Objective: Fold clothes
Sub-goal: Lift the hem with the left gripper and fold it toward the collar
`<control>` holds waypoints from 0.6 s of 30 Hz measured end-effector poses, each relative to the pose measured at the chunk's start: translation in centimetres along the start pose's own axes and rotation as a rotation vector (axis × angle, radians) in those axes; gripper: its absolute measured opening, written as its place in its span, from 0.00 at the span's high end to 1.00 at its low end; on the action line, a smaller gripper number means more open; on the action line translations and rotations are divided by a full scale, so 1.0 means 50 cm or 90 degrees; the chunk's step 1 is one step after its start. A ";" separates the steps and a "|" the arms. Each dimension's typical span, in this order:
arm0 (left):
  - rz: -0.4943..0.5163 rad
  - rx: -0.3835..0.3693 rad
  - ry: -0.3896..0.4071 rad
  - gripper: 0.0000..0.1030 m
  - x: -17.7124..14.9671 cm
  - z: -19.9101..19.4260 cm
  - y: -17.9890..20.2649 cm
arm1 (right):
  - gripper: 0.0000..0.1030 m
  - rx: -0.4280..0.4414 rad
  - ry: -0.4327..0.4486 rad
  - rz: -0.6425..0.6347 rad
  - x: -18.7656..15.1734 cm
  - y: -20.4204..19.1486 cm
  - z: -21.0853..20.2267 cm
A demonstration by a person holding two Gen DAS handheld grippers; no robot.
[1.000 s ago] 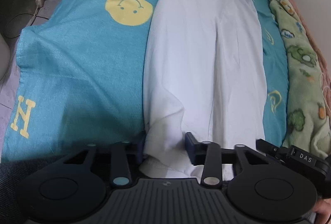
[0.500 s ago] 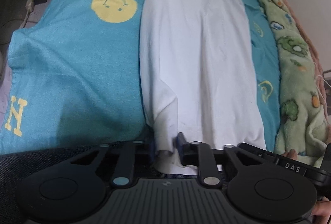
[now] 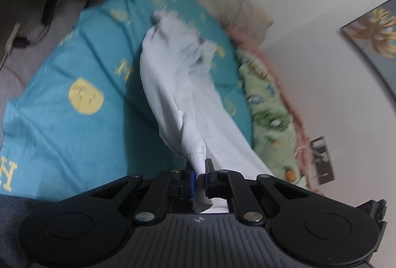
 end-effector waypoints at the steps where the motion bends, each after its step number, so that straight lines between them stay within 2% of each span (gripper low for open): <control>1: -0.002 -0.006 0.009 0.93 -0.006 -0.030 0.018 | 0.91 0.007 0.008 0.002 0.000 -0.008 -0.017; 5: 0.002 -0.012 0.043 0.94 -0.024 -0.108 0.064 | 0.91 0.030 0.035 -0.004 -0.020 -0.027 -0.084; 10: 0.001 -0.019 0.062 0.94 -0.091 -0.209 0.094 | 0.91 0.055 0.066 0.008 -0.075 -0.022 -0.168; 15: 0.004 -0.022 0.066 0.94 -0.144 -0.268 0.128 | 0.91 0.077 0.090 0.027 -0.119 -0.006 -0.234; 18: 0.007 -0.019 0.068 0.94 -0.155 -0.273 0.146 | 0.91 0.085 0.101 0.037 -0.135 0.004 -0.259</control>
Point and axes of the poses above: each gripper's, at about its wrist camera, not at the fingertips, and z roughly the way its jaws point, y to its right, x to its top, the point moved 2 cm from there along z, roughly the way its jaws point, and after that the axes turned 10 degrees about z, right-handed, at the moved point
